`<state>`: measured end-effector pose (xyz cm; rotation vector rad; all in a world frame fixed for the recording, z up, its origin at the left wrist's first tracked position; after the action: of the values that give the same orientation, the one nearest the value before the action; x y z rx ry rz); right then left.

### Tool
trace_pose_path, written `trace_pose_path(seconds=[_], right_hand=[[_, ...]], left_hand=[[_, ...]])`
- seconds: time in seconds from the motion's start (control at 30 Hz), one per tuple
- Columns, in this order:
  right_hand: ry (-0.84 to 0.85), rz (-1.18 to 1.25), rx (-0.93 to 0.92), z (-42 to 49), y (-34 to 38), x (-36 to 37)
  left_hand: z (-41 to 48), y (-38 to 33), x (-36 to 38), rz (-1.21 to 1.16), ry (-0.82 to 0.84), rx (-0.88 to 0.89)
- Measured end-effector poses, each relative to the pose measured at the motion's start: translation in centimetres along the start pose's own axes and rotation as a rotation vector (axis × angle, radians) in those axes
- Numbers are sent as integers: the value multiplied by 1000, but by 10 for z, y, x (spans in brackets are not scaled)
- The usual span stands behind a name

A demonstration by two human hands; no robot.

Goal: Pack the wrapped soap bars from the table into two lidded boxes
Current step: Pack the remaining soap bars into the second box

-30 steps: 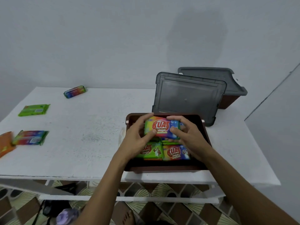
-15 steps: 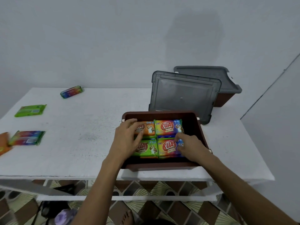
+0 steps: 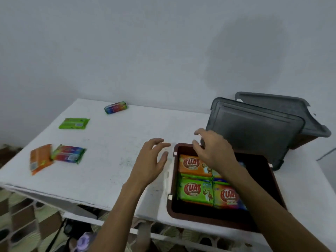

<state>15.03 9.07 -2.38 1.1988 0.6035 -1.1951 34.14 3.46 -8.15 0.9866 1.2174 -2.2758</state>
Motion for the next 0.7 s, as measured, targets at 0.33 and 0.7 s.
trace_pose_path(seconds=[0.33, 0.7], right_hand=[[201, -3, -162, 183, 130, 164], [470, -93, -131, 305, 215, 332]], left_hand=[[77, 236, -92, 235, -32, -311], [108, 417, -136, 426, 192, -535]])
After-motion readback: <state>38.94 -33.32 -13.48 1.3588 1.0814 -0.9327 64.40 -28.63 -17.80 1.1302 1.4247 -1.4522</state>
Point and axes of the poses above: each hand's wrist, its own z-axis towards the middle knuckle, its own x-axis out of the palm, y = z × x, the point moved 6 cm from there along z, towards the middle knuckle, and after that the axes turned 6 degrees about -y, right-handed, at the moved point
